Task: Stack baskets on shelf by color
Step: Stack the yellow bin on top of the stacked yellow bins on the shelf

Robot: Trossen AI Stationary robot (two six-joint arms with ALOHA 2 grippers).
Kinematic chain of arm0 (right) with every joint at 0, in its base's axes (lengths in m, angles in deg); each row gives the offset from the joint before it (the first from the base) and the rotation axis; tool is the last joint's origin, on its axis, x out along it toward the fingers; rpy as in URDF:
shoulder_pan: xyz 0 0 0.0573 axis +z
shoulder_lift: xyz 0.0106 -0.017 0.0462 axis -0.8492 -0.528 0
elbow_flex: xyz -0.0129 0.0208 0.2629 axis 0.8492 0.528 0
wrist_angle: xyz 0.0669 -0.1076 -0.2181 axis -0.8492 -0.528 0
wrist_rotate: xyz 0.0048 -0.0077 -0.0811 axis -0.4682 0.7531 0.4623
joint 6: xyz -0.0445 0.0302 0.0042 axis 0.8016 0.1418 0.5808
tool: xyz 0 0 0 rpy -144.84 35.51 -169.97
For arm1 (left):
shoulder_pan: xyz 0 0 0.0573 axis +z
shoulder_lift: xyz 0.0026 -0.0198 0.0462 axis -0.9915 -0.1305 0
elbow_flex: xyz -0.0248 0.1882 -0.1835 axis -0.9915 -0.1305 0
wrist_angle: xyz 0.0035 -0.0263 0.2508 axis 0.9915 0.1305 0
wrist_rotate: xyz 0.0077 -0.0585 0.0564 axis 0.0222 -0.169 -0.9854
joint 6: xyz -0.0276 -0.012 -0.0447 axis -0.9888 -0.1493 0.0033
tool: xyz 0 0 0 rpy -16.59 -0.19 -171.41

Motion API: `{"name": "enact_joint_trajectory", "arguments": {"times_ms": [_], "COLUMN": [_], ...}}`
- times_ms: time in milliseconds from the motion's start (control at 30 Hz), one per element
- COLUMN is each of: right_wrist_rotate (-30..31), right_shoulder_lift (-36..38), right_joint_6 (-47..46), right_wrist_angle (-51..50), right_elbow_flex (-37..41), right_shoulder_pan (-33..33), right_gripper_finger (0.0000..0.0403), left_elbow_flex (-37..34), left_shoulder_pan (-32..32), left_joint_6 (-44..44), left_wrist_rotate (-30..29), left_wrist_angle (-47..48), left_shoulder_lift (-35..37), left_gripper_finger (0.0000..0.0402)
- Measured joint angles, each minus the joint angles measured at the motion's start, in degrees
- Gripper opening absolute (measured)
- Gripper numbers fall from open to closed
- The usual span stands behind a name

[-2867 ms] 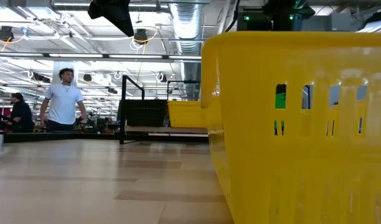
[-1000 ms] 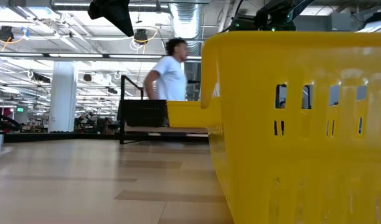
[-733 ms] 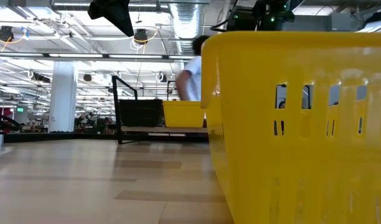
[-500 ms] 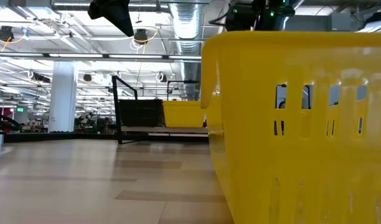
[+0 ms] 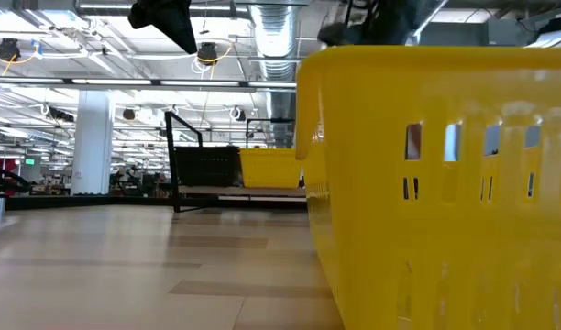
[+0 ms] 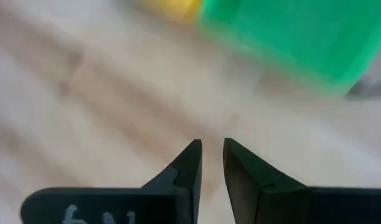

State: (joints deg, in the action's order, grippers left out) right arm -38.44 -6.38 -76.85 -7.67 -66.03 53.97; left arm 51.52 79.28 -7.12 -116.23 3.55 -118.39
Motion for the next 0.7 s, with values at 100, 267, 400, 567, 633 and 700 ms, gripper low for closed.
{"name": "enact_joint_trajectory", "arguments": {"times_ms": [100,267,400,567,633,700], "right_wrist_rotate": [-3.72,-5.06,-8.17,-15.68,-18.98,-19.63], "right_shoulder_lift": [0.0,0.0,0.0,0.07,0.92,3.1], "right_joint_6": [-3.63,-16.3,-28.08,-41.89,-46.75,-49.76], "right_wrist_angle": [-3.55,-12.24,-20.64,-34.23,-38.78,-38.03], "right_elbow_flex": [0.0,0.0,0.0,0.0,0.03,0.95], "right_shoulder_pan": [5.87,15.95,23.7,34.57,39.31,43.47], "right_gripper_finger": [0.0085,0.0085,0.0085,0.0085,0.0085,0.0085], "left_elbow_flex": [0.0,0.0,0.0,0.0,-0.02,-0.07], "left_shoulder_pan": [0.0,-0.01,-0.01,-0.02,-0.02,-0.04], "left_joint_6": [-0.04,-0.2,-1.49,-4.78,-7.05,-9.38], "left_wrist_rotate": [0.06,2.07,3.41,3.3,2.95,2.93], "left_wrist_angle": [0.0,-0.02,-0.02,-0.02,-0.02,0.0], "left_shoulder_lift": [0.0,0.0,0.0,0.0,-0.24,-0.55], "left_gripper_finger": [0.0,0.0,0.0,0.0,0.0,0.0]}}
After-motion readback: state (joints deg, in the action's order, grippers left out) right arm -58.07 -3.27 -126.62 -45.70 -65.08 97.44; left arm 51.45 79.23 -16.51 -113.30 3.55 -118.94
